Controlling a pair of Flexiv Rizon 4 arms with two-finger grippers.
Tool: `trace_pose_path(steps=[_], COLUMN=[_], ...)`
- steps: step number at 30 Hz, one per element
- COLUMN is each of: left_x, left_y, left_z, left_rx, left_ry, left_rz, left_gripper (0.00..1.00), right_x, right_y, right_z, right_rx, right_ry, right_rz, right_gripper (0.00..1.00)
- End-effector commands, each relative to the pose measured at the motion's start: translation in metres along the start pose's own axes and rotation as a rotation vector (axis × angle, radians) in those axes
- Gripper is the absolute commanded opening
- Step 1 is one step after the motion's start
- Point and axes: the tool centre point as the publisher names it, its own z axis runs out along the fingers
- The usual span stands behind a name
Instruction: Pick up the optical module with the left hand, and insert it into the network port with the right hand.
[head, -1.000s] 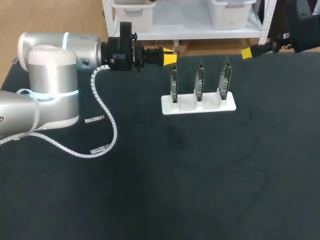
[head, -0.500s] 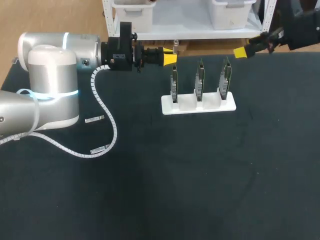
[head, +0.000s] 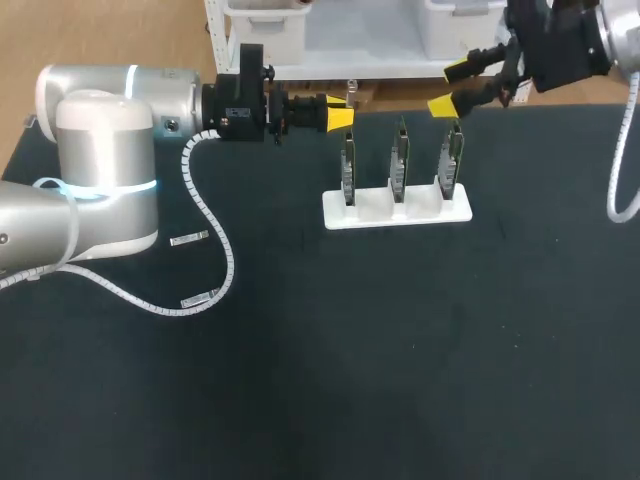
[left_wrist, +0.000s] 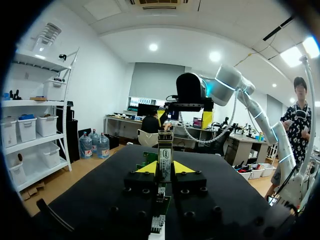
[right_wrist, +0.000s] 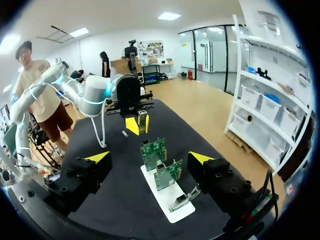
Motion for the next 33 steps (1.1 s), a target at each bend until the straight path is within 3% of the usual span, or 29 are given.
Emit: trace_pose_path(steps=[1, 15, 25, 33], left_x=[0.0, 0.0, 0.0, 0.0], left_y=[0.001, 0.001, 0.001, 0.001], left_z=[0.0, 0.0, 0.0, 0.0], left_rx=[0.0, 0.0, 0.0, 0.0], left_ry=[0.001, 0.001, 0.001, 0.001], left_rz=[-0.001, -0.001, -0.001, -0.001], left_gripper=[0.0, 0.0, 0.0, 0.0], right_x=[-0.001, -0.003, -0.029, -0.035], right_y=[-0.005, -0.003, 0.011, 0.012], right_z=[0.001, 0.007, 0.04, 0.06], right_rx=[-0.074, -0.076, -0.208, -0.3], right_ry=[-0.001, 0.008, -0.037, 0.001], right_rz=[0.0, -0.039, -0.147, -0.213], right_gripper=[1.0, 1.0, 1.0, 1.0])
